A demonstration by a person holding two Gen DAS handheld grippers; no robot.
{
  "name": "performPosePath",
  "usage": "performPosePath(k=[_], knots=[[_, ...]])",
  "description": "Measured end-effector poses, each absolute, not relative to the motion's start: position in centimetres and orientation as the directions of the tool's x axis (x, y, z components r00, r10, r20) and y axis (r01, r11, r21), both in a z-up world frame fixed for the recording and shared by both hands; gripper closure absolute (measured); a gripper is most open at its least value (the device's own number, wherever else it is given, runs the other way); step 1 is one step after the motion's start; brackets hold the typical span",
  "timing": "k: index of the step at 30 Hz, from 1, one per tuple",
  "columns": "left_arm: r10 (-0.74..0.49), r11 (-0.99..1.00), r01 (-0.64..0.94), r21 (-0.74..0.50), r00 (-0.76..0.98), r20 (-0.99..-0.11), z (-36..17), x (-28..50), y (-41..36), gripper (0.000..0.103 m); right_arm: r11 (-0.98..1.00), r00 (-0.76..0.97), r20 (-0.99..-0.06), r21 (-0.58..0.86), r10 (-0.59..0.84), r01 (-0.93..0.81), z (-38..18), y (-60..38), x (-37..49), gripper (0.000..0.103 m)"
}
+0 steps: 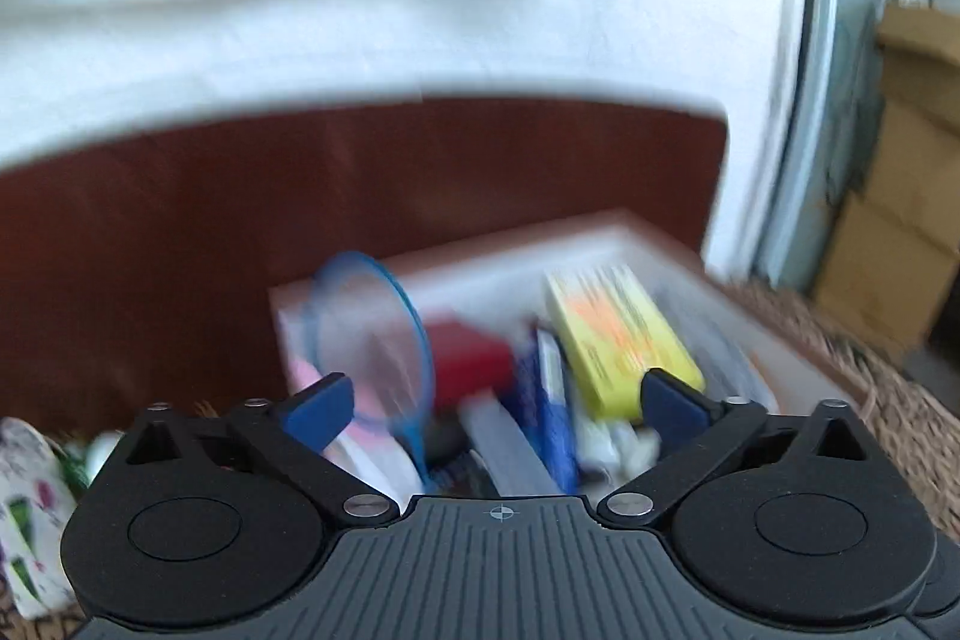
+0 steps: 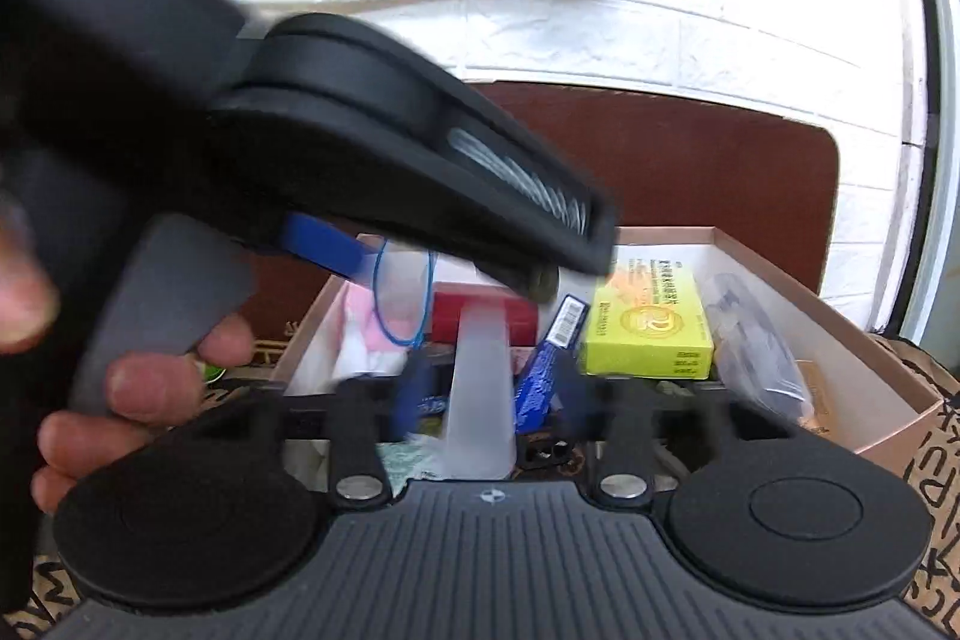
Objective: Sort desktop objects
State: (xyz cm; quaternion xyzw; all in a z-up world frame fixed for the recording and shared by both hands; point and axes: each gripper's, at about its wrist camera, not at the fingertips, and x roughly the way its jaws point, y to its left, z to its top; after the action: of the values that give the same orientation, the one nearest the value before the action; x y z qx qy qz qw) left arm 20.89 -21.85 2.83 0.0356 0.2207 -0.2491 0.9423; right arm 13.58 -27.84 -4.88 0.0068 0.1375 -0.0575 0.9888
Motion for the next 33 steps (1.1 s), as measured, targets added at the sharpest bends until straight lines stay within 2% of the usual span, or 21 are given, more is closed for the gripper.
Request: performPosePath(k=[1,3,8,11,19,28,33], knots=[[-0.456,0.872,0.489,-0.028,0.79,-0.41,2.9,20.3,-21.6,0.0,0.993,0.957,-0.266,-0.009,-0.117,0.119,-5.0,-28.0,13.4,0.033],[-0.468,0.861,0.507,-0.024,0.775,-0.423,3.0,19.8,-21.4,0.0,0.993,0.956,-0.27,-0.004,-0.116,0.119,-5.2,-28.3,13.2,0.031],[-0.471,0.866,0.492,-0.083,0.75,-0.465,2.4,18.9,-20.6,0.0,0.99,0.956,-0.257,-0.005,-0.138,0.141,-5.1,-27.9,11.0,0.007],[-0.463,0.875,0.47,-0.115,0.747,-0.477,2.3,18.0,-20.0,0.0,0.99,0.957,-0.253,-0.022,-0.141,0.14,-4.6,-27.0,9.1,0.003],[-0.435,0.891,0.438,-0.119,0.748,-0.502,3.3,14.3,-19.0,0.0,0.989,0.953,-0.266,-0.062,-0.146,0.134,-3.4,-27.7,5.8,0.001],[-0.334,0.936,0.345,-0.075,0.794,-0.508,3.0,8.8,-19.0,0.0,0.95,0.917,-0.247,-0.082,-0.312,0.301,-2.7,-30.7,0.1,0.001],[-0.302,0.945,0.319,-0.069,0.778,-0.551,1.9,5.9,-19.4,0.0,0.959,0.921,-0.268,-0.076,-0.284,0.274,-2.4,-31.5,-2.1,0.001]])
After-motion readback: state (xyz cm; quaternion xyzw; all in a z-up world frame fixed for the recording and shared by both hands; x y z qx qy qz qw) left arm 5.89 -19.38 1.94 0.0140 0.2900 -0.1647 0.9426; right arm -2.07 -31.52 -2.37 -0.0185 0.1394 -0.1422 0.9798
